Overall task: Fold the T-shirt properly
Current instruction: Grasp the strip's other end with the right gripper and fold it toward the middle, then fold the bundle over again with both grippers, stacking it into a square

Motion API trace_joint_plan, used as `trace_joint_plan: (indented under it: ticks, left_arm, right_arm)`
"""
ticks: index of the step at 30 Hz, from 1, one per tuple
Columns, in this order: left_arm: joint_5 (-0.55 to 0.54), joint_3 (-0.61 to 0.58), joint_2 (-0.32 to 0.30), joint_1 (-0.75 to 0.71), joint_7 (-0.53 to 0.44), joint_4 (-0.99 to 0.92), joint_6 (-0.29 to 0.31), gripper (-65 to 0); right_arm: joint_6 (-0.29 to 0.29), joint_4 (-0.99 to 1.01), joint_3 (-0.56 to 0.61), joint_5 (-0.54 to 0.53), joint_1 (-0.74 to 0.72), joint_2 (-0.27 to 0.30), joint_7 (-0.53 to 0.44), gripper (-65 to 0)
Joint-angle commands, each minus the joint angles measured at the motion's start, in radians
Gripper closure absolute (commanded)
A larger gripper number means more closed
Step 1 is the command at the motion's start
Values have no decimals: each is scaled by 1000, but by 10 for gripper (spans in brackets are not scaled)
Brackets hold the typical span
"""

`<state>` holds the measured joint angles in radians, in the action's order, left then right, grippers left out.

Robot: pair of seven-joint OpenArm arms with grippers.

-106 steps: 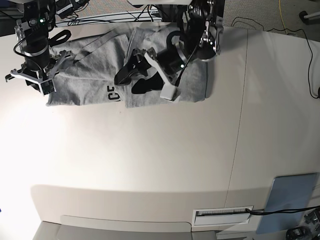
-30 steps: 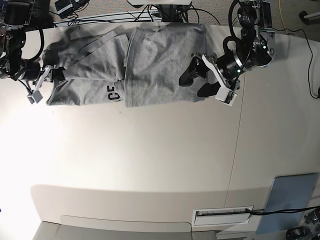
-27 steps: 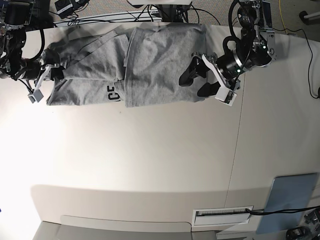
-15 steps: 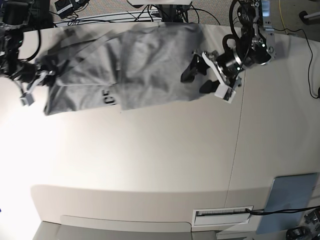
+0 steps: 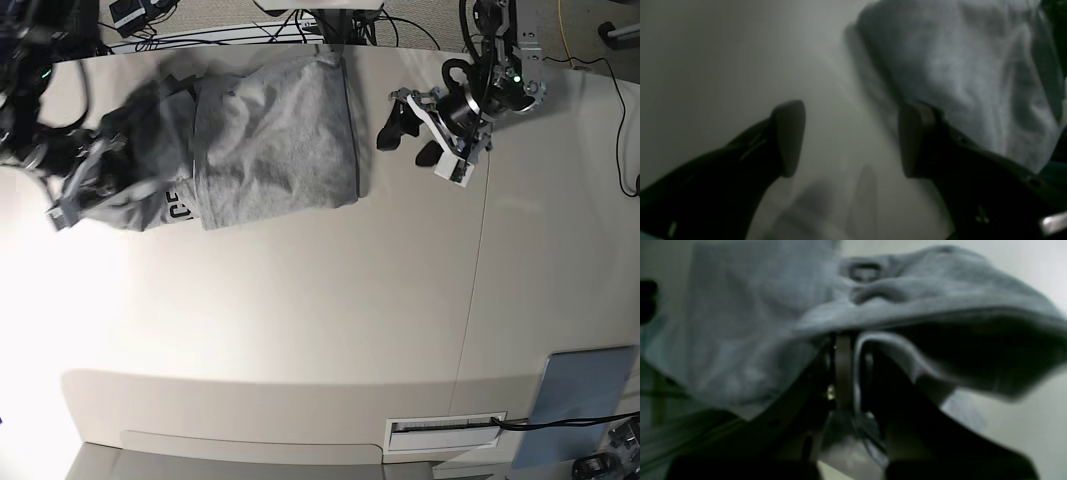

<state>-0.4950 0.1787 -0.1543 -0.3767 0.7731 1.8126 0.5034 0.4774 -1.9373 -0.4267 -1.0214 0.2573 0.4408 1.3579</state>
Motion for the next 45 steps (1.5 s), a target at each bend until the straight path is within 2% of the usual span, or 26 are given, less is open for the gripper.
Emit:
trace_joint_plan:
  ticks: [1, 4, 8, 11, 19, 22, 25, 28, 30, 34, 38, 42, 45]
  left_arm:
    - [-19, 0, -1, 3, -26, 3, 23, -435]
    - [-21, 0, 16, 3, -41, -21, 48, -435]
    - [-21, 0, 55, 9, -41, -40, 63, -435]
    - [-21, 0, 85, 11, -41, -62, 101, -435]
    - [0, -37, 92, 11, -41, -94, 96, -435]
    - [39, -59, 93, 11, -41, -94, 69, -435]
    - [51, -72, 93, 11, -41, -94, 70, -435]
    - [50, -71, 92, 11, -41, -94, 70, -435]
    - [50, -71, 89, 11, -41, -94, 71, -435]
    - [50, -71, 90, 11, -41, -94, 71, -436]
    - [50, -71, 80, 11, -40, -93, 71, -436]
    - [46, -55, 38, 11, -40, -88, 70, -436]
    - [39, -12, 11, 11, -40, -71, 69, -435]
  right_arm:
    - [-1, -80, -9, -11, 16, -5, -42, 0]
    - [-44, -279, 29, 54, 76, -79, -95, 0]
    - [-94, -419, 188, 158, 106, -130, -153, 0]
    - [-113, -419, 345, 222, 105, -154, -190, 0]
    - [-131, -419, 703, 373, 92, -211, -275, 0]
    - [-151, -419, 802, 444, 89, -239, -303, 0]
    - [-171, -419, 877, 513, 89, -249, -326, 0]
    - [-180, -419, 915, 581, 89, -250, -344, 0]
    - [-180, -419, 919, 588, 89, -249, -343, 0]
    - [-180, -419, 919, 548, 87, -250, -346, -159]
    - [-179, -419, 919, 437, 64, -250, -345, -164]
    - [-170, -419, 917, 408, 55, -250, -344, -164]
    - [-128, -419, 916, 421, 56, -249, -328, -164]
